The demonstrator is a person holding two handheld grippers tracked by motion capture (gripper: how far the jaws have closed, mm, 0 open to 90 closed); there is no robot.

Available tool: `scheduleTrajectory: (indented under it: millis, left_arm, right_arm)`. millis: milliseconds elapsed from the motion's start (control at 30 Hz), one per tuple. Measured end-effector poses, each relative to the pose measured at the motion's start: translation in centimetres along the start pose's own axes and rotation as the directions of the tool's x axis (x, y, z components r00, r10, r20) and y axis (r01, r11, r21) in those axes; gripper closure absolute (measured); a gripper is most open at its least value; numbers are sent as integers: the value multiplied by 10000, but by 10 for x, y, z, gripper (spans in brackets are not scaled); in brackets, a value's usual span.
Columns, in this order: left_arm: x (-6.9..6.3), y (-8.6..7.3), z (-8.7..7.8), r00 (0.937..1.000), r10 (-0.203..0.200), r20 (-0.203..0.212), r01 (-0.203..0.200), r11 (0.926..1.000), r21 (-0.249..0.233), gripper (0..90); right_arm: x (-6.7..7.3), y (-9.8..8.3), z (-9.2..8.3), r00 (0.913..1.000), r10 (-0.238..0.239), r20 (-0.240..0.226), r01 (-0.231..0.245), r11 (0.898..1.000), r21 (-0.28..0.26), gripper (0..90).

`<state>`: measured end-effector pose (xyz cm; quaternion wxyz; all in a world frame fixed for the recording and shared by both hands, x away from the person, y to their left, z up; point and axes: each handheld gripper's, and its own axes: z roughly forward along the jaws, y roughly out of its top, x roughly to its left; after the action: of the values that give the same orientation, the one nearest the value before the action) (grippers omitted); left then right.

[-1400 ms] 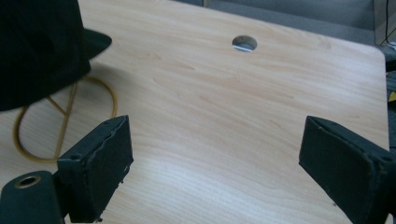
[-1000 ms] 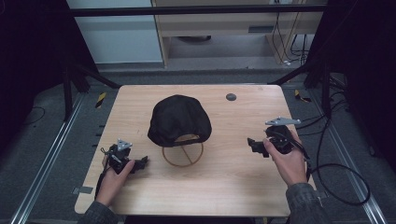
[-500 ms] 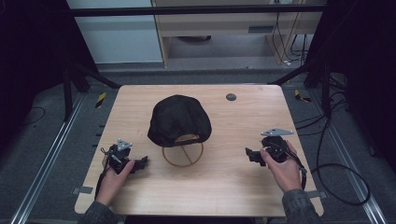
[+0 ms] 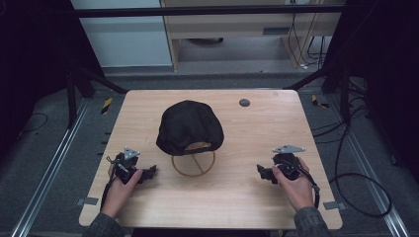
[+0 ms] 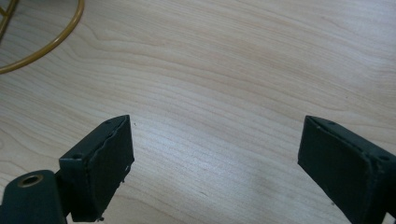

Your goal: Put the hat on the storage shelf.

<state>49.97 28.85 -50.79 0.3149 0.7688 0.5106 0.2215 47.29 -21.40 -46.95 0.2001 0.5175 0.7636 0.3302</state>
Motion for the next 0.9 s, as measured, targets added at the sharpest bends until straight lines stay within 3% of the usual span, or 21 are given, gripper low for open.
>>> scheduleTrajectory:
  millis: [367, 900]
  left_arm:
    - [0, 0, 0, 10000, 6, -2, -6, 10000, 2, 0]
    - [0, 0, 0, 10000, 6, -1, -6, 10000, 2, 0]
  right_arm:
    - [8, -11, 12, 9999, 47, -90, -46, 10000, 38, 105]
    - [20, -11, 29, 9999, 161, -52, -161, 9998, -77, 98]
